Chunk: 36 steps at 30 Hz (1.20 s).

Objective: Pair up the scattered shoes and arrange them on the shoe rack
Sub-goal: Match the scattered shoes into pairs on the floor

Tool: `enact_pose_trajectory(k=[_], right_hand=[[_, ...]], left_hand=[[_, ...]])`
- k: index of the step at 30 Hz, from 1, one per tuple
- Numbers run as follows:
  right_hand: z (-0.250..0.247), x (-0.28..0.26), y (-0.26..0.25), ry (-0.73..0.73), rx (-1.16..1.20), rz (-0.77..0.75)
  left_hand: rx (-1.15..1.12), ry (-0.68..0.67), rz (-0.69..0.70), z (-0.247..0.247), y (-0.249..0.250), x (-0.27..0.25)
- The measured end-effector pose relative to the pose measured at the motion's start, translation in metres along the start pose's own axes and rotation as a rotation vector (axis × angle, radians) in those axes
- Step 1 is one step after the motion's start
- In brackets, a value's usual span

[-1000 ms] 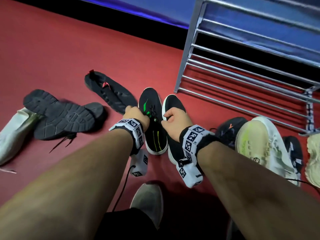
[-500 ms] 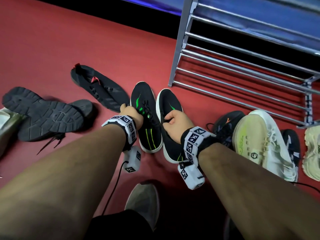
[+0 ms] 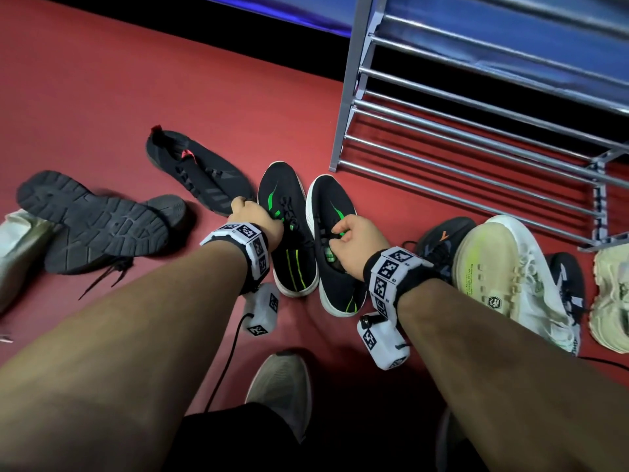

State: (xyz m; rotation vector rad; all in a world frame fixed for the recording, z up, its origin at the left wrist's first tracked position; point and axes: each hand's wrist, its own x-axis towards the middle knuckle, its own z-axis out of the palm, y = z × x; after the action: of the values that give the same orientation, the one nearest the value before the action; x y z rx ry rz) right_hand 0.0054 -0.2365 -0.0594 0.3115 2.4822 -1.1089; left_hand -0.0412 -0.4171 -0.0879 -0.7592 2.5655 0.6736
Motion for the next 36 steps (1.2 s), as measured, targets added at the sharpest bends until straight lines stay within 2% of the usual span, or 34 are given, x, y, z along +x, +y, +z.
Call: enact_pose_trajectory(k=[3, 9, 14, 16, 21, 25, 30, 36], right_hand=[[-0.007, -0.004, -0.003, 0.023, 0.005, -0.007], [-0.021, -0.022, -0.001, 0.066, 0.048, 0.005], [-0.049, -0.035, 0.015, 0.113, 0.010, 0.013], [-0.060, -0.040, 0.029, 0.132, -0.058, 0.041], [-0.067, -0.037, 0.066, 0.218, 0.010, 0.162], [-0.069, -0.024, 0.081, 0.181, 0.035, 0.194], [-0.071, -0.014, 0.085, 0.172, 0.030, 0.166], [-0.083, -0.024, 0.086, 0.148, 0.067, 0.181]], left_hand=[[-0.018, 0.075, 0.113, -0.016, 0.015, -0.017], [-0.104, 0.037, 0.252, -0.025, 0.059, -0.066], [-0.160, -0.161, 0.373, 0.007, 0.099, -0.115], [-0.096, -0.257, 0.412, 0.022, 0.111, -0.128], [0.236, -0.138, 0.424, 0.037, 0.093, -0.116], [0.378, -0.216, 0.420, 0.049, 0.074, -0.092], [0.378, -0.118, 0.384, 0.065, 0.093, -0.098], [0.250, 0.010, 0.343, 0.062, 0.118, -0.123]])
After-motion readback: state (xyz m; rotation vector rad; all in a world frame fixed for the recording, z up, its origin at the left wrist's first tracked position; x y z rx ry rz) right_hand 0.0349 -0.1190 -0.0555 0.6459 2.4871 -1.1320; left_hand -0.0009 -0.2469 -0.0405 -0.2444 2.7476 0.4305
